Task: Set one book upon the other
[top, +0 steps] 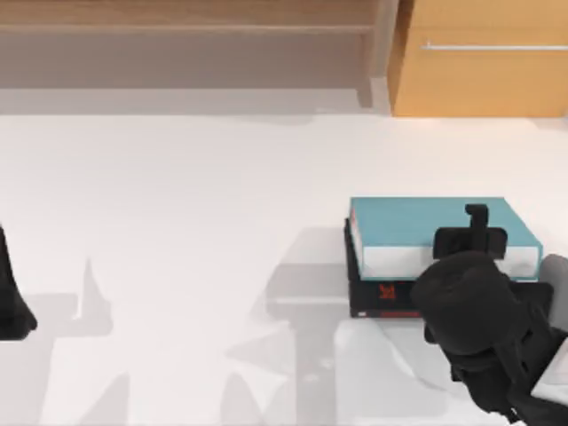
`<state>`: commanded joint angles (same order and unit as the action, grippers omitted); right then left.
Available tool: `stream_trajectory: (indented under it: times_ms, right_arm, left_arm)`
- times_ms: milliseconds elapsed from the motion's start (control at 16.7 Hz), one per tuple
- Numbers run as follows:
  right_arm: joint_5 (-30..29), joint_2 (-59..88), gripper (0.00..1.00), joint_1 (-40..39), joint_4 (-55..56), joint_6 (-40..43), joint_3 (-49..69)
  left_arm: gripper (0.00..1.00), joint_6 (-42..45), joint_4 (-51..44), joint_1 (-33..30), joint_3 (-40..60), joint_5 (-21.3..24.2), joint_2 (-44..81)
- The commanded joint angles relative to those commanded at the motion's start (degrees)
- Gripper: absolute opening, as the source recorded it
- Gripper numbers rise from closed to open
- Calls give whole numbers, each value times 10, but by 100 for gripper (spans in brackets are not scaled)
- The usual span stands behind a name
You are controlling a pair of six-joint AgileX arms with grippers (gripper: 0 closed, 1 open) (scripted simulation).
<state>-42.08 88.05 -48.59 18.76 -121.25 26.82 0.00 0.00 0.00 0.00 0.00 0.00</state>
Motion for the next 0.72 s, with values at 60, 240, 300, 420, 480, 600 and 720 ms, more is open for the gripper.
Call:
stream_trajectory:
  times_ms: [60,240,300,420,480,600,720]
  right_arm:
    - [0,0,53,0,0,0,0]
    - [0,0,75,0,0,0,0]
    - [0,0,83,0,0,0,0]
    - [0,0,98,0,0,0,0]
    - [0,0,100,0,0,0,0]
    - [0,0,100,0,0,0,0]
    - [0,0,100,0,0,0,0]
  left_arm:
    - [100,0,0,0,0,0,0]
    - [100,0,0,0,0,0,0]
    - [100,0,0,0,0,0,0]
    - [100,0,0,0,0,0,0]
    - [100,0,0,0,0,0,0]
    - [100,0,0,0,0,0,0]
    - [100,0,0,0,0,0,0]
